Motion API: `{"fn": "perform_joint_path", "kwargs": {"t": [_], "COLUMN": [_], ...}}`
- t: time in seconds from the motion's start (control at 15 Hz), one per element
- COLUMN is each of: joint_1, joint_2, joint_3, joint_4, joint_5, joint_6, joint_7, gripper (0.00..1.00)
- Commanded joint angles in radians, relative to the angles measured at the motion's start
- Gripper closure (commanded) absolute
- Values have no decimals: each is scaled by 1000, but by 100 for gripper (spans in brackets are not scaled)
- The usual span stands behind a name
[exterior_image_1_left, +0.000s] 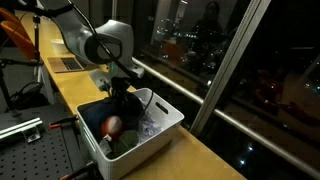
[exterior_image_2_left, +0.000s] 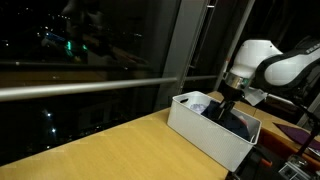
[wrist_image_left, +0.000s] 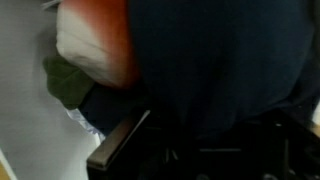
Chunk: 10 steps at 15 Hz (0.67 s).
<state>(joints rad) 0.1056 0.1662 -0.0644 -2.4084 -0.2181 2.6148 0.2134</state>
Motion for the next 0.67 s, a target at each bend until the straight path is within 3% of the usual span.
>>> {"fn": "perform_joint_path", "kwargs": {"t": [0.0,0.27,0.6], "joint_1": [29,0,13], "joint_2": [-241,-406,-498], "joint_3": [25,129,277], "joint_4": [-92,-37,138], "joint_5": [-126,-219,-211], "joint_6": [-76,-223,-397], "joint_7": [120,174,157], "gripper": [100,100,100]}}
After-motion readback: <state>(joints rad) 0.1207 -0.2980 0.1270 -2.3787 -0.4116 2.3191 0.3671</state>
